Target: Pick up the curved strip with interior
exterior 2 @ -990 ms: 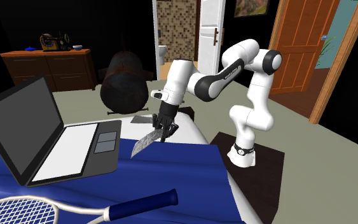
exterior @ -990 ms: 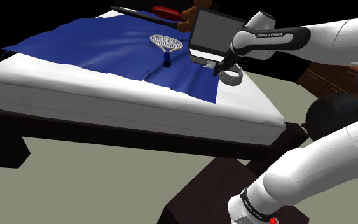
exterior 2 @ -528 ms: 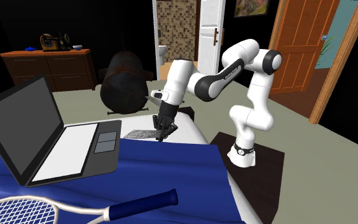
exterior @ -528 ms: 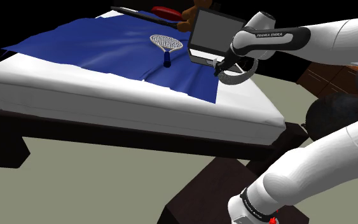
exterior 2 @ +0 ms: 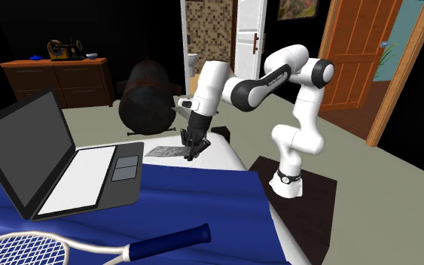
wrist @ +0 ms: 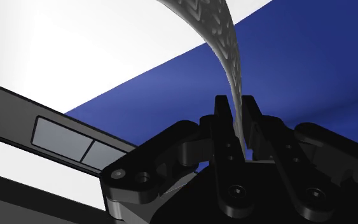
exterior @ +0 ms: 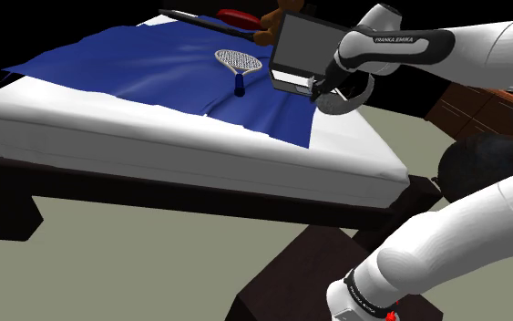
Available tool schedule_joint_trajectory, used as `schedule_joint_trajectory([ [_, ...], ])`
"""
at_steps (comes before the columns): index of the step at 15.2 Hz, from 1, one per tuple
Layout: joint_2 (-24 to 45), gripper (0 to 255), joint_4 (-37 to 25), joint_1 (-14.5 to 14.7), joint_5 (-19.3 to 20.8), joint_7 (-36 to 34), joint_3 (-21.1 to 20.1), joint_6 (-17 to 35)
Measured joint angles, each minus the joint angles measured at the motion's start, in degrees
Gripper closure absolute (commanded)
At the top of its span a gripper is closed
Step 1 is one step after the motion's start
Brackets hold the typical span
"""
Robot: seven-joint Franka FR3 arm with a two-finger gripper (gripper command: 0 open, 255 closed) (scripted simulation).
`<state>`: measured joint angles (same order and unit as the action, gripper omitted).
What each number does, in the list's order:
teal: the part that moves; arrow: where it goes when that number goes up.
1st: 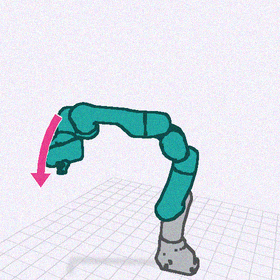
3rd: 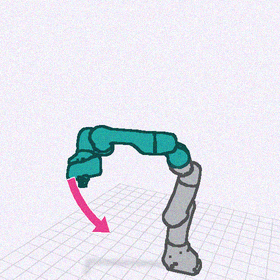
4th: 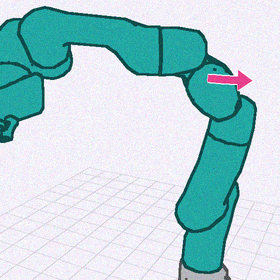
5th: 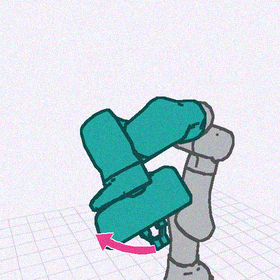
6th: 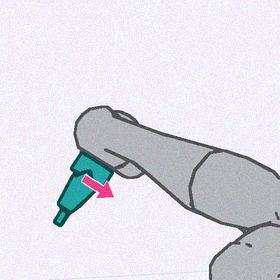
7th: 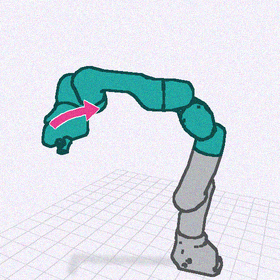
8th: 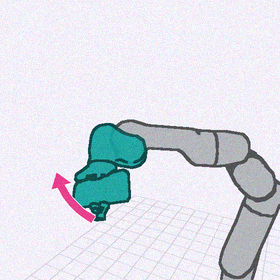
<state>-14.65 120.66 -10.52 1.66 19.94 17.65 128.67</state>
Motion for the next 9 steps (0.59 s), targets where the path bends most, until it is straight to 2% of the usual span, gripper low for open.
schedule_joint_trajectory([
  [9,-0.2,255,-6.5,0.1,0.0,-0.2,-0.3,-6.7],
])
